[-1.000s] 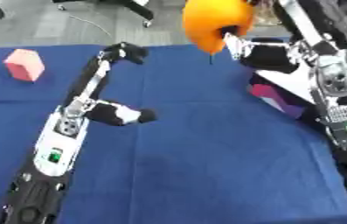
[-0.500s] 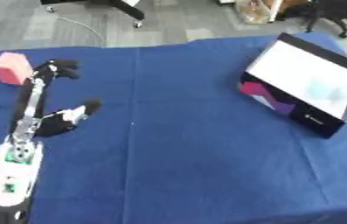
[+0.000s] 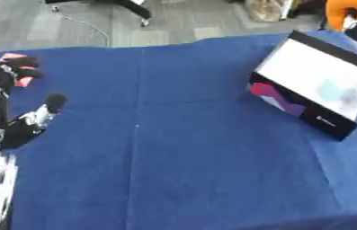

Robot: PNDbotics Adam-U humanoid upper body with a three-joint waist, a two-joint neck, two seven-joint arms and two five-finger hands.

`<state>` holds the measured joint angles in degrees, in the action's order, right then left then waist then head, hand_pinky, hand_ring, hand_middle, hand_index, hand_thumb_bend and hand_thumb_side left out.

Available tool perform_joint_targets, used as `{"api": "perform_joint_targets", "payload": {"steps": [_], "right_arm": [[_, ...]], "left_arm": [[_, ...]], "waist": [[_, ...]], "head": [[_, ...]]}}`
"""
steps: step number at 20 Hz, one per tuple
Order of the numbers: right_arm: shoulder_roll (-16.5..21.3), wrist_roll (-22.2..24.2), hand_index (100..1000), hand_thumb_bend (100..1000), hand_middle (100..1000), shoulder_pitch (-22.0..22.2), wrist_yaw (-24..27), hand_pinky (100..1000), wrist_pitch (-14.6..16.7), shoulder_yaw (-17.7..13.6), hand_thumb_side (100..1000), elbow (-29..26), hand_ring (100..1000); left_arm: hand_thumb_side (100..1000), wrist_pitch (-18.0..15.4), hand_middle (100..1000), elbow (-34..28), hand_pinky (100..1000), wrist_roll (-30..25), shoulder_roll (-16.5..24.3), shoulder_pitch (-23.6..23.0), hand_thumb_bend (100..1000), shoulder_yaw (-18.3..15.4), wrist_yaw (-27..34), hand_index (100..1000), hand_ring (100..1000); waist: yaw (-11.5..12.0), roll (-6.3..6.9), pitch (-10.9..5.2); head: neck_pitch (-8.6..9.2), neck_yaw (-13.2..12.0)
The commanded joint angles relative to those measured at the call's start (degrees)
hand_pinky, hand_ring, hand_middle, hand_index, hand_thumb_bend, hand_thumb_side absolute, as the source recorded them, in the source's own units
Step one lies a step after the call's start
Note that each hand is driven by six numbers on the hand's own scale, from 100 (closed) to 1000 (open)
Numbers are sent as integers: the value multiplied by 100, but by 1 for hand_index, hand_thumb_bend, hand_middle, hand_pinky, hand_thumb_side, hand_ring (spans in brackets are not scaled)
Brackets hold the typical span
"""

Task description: Pick up the objects with one hand, pass them to the other hand, and then place them into the box on the other side of the table.

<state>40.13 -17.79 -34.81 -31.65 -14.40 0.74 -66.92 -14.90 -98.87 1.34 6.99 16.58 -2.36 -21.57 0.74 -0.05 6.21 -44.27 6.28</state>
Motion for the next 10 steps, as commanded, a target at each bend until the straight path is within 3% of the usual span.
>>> {"api": "perform_joint_targets", "payload": {"steps": [1, 6, 7, 8, 9, 10], "right_arm": [[319, 30, 386, 100, 482, -60, 243, 576, 256, -86, 100, 633, 696], [247, 204, 456, 100, 505, -17, 386, 599, 641, -1, 100, 1371, 710], [236, 273, 538, 100, 520, -15, 388, 610, 718, 9, 100, 1462, 721], [233, 358, 593, 100, 532, -13, 394, 619, 806, 21, 166, 1525, 730], [240, 455, 668, 100, 554, -7, 392, 636, 897, 28, 327, 1561, 743], [249, 561, 705, 100, 568, 1, 388, 646, 978, 27, 431, 1575, 753]], "left_arm": [[636, 29, 655, -187, 801, -7, 59, 43, 703, -43, 28, 760, 624], [636, 30, 655, -222, 801, -43, 53, 45, 703, -27, 15, 761, 624], [636, 30, 654, -225, 801, -49, 51, 44, 702, -23, 13, 761, 624], [637, 31, 654, -225, 801, -54, 49, 43, 702, -20, 10, 761, 624], [637, 32, 654, -224, 801, -58, 45, 42, 702, -19, 6, 761, 624], [637, 32, 654, -223, 801, -62, 41, 41, 701, -17, 1, 761, 624]], "waist": [[4, 29, 35], [17, 37, 37], [20, 37, 37], [21, 36, 37], [22, 32, 38], [21, 26, 38]], "head": [[15, 42], [15, 58], [15, 62], [15, 63], [15, 61], [15, 57]]}}
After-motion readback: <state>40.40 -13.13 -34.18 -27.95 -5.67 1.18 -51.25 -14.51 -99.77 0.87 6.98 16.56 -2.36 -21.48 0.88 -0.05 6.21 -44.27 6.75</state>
